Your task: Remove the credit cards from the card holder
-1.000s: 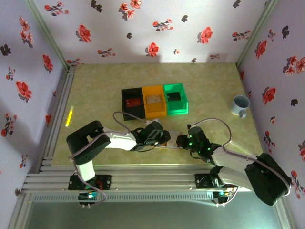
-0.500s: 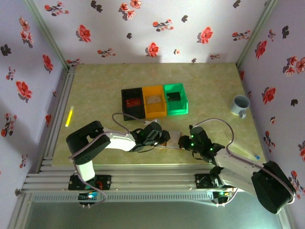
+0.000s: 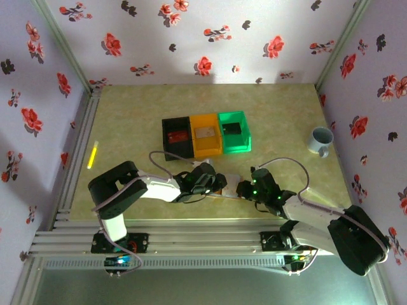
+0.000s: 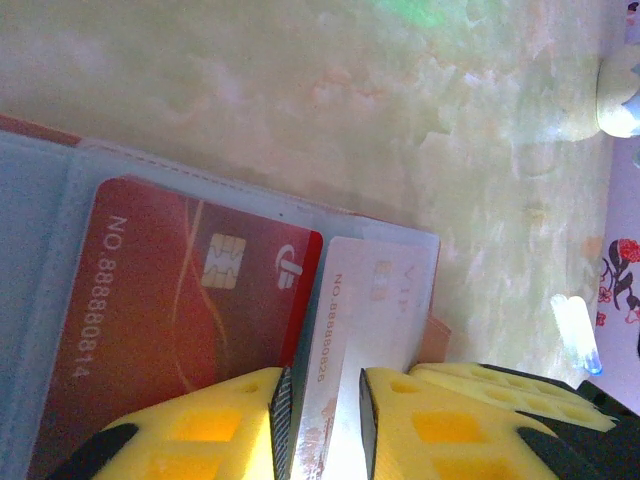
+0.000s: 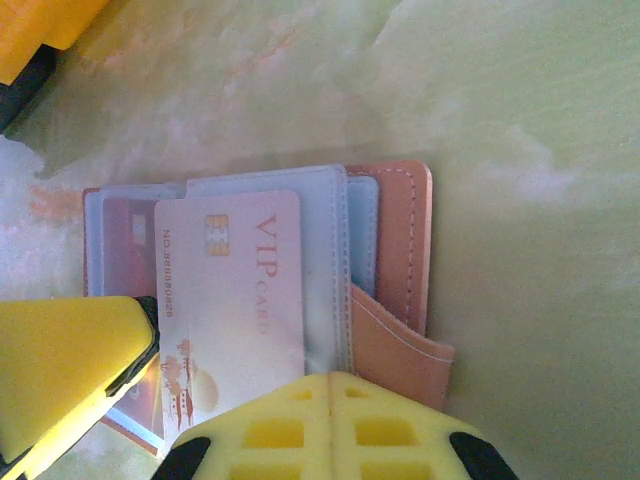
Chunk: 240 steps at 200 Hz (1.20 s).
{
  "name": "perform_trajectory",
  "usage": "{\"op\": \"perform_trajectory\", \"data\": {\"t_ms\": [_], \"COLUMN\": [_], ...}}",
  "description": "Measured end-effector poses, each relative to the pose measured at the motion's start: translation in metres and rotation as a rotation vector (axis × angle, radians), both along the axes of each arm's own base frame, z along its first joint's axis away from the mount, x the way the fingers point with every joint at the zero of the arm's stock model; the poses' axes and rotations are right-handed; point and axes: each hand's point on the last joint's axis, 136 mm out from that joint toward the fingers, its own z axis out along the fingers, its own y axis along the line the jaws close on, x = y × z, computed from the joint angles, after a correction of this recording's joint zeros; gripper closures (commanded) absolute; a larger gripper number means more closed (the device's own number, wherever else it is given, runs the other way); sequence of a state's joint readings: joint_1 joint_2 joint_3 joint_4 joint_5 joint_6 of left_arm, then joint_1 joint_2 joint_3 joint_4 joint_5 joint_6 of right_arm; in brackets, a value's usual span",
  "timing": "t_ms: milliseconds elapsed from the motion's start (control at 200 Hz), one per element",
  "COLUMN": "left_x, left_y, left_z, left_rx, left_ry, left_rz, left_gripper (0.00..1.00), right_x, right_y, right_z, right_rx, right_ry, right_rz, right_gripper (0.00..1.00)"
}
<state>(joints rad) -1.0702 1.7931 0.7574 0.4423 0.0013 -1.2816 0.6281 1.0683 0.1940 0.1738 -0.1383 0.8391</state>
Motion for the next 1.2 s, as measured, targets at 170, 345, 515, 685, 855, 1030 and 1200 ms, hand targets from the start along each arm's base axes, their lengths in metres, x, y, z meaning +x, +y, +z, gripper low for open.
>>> {"op": "perform_trajectory", "data": {"t_ms": [170, 345, 515, 685, 855, 1030, 1200], "left_x": [-0.0001, 0.0003, 0.0006, 0.0007, 0.0, -0.0008, -0.0016], "left_y": [0.0003, 0.0012, 0.0016, 0.001, 0.0006, 0.0012, 0.0026], "left_z": [-0.0003, -0.0008, -0.0007, 0.0004, 0.0001, -0.0005, -0.0017], "left_rx": [-0.001, -0.007, -0.02, -0.036, -0.052, -0.063, -0.068], "left_ry": [0.002, 0.006, 0.011, 0.006, 0.003, 0.0, 0.002], "left_rz": [0.002, 0.009, 0.016, 0.017, 0.015, 0.014, 0.017], "left_gripper": [0.77, 0.79, 0.8, 0.81, 0.84, 0.87, 0.93], "right_x": [0.0002, 0.0007, 0.001, 0.0013, 0.0021, 0.0024, 0.0028], "right_y": [0.0001, 0.0005, 0.0008, 0.0017, 0.0036, 0.0048, 0.0046], "right_z": [-0.0002, 0.0002, 0.0004, 0.0002, 0.0003, 0.0006, 0.0007], "right_rx": [0.006, 0.012, 0.017, 0.023, 0.03, 0.035, 0.035], "right_ry": [-0.007, -0.012, -0.013, -0.014, -0.016, -0.016, -0.017], "right_rz": [-0.001, -0.003, -0.005, -0.005, -0.001, 0.003, 0.001], "right_gripper": [0.97, 0.97, 0.97, 0.97, 0.97, 0.97, 0.97]}}
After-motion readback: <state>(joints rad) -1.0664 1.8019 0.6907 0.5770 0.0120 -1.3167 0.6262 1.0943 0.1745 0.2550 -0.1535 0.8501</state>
